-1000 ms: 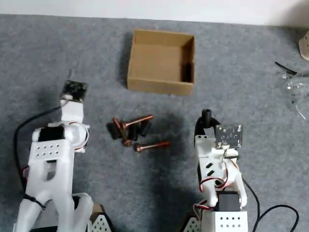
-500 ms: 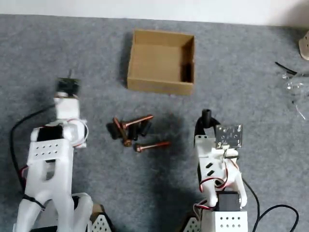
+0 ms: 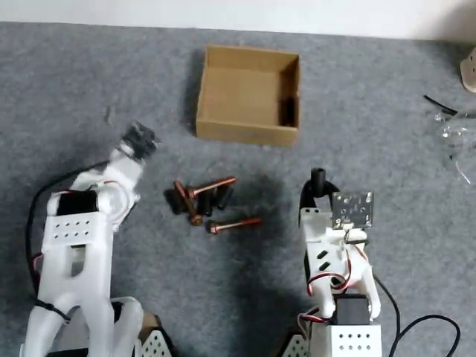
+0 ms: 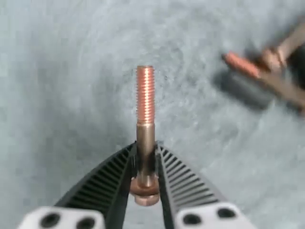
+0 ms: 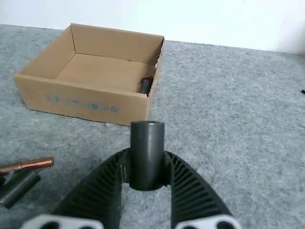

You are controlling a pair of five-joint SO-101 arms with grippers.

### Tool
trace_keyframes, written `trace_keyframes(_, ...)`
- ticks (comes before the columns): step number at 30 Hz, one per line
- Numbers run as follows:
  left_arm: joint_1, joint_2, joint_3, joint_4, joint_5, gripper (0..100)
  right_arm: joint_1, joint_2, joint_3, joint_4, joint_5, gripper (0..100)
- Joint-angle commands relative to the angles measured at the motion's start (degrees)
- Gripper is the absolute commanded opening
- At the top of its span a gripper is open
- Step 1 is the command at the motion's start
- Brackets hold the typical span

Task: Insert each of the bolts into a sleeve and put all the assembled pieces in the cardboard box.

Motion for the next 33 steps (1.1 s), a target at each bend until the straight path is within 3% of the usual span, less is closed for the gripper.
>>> trace_keyframes(1,-1.5,-1.9,-0.2,0.2,-23.1,1,0.7,-1.4,4.6,-2.2,-0.5,0.5)
trace_keyframes(9,0.0,-1.6,-3.8,1.2,-25.1,0,0.7,-1.4,4.5,-2.2,-0.5,0.5)
trace_keyframes(14,4.5,-1.5,-4.5,13.5,-34.5,0,0.7,-1.4,4.5,-2.2,-0.5,0.5)
trace_keyframes(25,6.0,-1.0,-9.0,17.2,-34.9,0,0.7,-1.4,4.5,-2.2,-0.5,0.5)
trace_keyframes(33,2.1,22.0,-21.7,17.1,-34.9,0,0.7,-1.4,4.5,-2.2,-0.5,0.5)
